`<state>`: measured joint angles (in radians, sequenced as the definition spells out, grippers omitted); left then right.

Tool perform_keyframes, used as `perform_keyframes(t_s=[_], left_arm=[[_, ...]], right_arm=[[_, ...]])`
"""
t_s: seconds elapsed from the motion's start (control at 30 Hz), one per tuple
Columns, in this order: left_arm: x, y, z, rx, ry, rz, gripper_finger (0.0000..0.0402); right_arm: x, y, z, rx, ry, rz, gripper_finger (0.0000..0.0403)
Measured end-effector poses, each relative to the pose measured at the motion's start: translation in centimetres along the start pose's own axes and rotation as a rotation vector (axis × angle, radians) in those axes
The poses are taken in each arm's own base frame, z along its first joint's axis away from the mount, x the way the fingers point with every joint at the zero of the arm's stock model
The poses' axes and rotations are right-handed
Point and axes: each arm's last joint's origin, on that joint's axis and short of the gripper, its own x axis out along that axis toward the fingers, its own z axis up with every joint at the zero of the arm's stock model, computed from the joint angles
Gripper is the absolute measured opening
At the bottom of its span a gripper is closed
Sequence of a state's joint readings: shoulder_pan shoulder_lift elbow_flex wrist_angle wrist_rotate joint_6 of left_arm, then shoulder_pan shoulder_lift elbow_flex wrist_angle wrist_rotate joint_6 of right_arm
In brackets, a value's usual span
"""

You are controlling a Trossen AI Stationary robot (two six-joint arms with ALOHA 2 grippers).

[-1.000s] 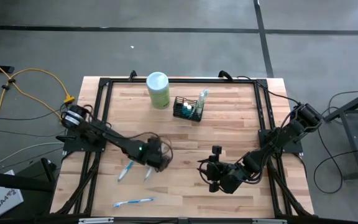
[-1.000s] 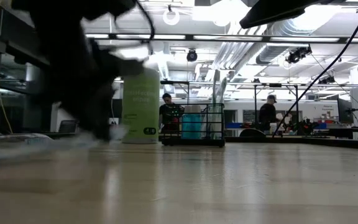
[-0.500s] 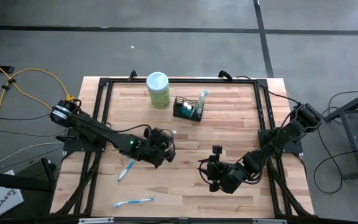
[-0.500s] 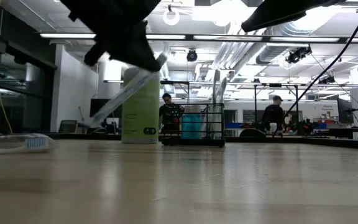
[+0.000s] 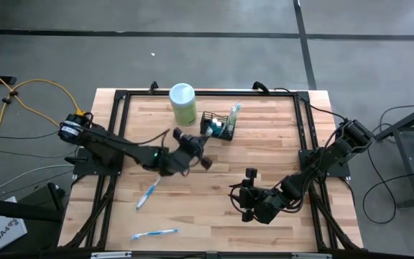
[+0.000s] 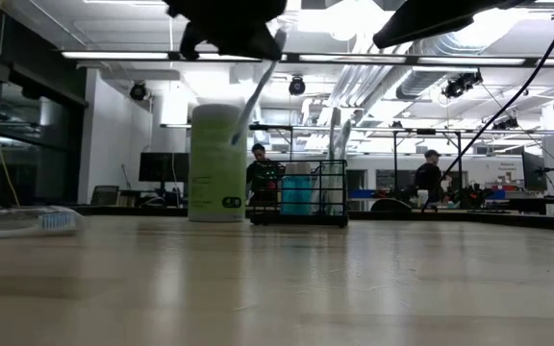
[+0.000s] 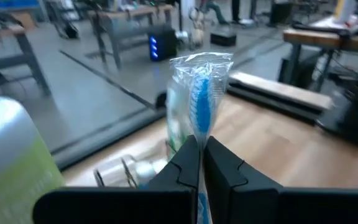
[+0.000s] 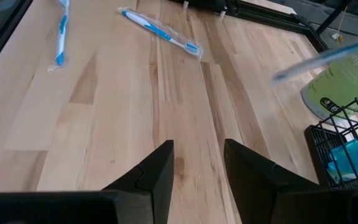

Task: Pick & Place toothbrushing station
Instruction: Put the top right blue toothbrush into the mesh organizer

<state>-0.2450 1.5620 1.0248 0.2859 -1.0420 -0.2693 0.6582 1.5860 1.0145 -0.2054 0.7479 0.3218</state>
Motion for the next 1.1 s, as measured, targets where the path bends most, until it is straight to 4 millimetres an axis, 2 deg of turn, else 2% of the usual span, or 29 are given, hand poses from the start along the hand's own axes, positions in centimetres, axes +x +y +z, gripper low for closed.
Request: perform_keyframes(t_s=[0.13,0.53,0.73,0.93,1.1], left_arm=[[2.2,1.3,1.2,0.005,-0.053,0.039,0.0001],[8.4,6.6,3.5,-0.004,-0.124,-0.079,0.0001],[8.9,7.4,4.4,-0.053,-0.196,-0.030,0.0001],[8.3,6.9,4.7,-0.047,-0.250,0.051,0.0001],[8.4,6.0,3.2,-0.040,-0.329,0.087,0.0001]], right_arm=[[0.0,0.0,0.0,0.017,0.001,0.000,0.0133],[0.3,0.0,-0.2,0.057,0.014,-0.008,0.0133],[0.5,-0.3,-0.2,0.046,0.016,-0.017,0.0133],[0.7,-0.5,-0.1,0.043,0.020,-0.026,0.0133],[0.8,-0.7,-0.2,0.035,0.033,-0.036,0.0133]])
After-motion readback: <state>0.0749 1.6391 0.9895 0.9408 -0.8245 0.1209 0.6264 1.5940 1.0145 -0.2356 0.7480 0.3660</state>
